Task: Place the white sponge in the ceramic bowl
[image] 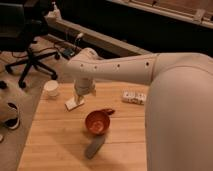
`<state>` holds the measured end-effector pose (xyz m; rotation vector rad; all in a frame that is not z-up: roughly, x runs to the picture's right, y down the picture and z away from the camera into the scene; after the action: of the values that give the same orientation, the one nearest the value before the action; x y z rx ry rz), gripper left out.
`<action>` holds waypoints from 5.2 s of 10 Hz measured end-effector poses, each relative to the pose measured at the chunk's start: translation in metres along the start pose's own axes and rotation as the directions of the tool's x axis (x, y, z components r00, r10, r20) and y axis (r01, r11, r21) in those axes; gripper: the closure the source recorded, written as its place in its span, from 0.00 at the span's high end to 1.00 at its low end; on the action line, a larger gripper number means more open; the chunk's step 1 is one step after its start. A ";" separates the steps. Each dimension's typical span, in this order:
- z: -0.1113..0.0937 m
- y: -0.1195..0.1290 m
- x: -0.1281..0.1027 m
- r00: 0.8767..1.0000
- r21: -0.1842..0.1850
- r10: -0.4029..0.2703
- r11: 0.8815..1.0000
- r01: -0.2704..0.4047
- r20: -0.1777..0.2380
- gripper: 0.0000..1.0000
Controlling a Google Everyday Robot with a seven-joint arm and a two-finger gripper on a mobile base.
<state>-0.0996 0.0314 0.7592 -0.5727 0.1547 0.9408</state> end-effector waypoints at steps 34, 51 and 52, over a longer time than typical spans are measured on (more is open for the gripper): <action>0.072 -0.029 -0.136 0.079 0.133 -0.996 0.082 0.988 0.029 0.65; 0.152 0.024 -0.080 0.120 0.060 -0.993 0.118 0.991 -0.020 0.65; 0.153 0.023 -0.081 0.121 0.060 -0.992 0.119 0.991 -0.024 0.65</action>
<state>-0.1839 0.0639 0.9088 -0.4515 -0.2465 -0.4662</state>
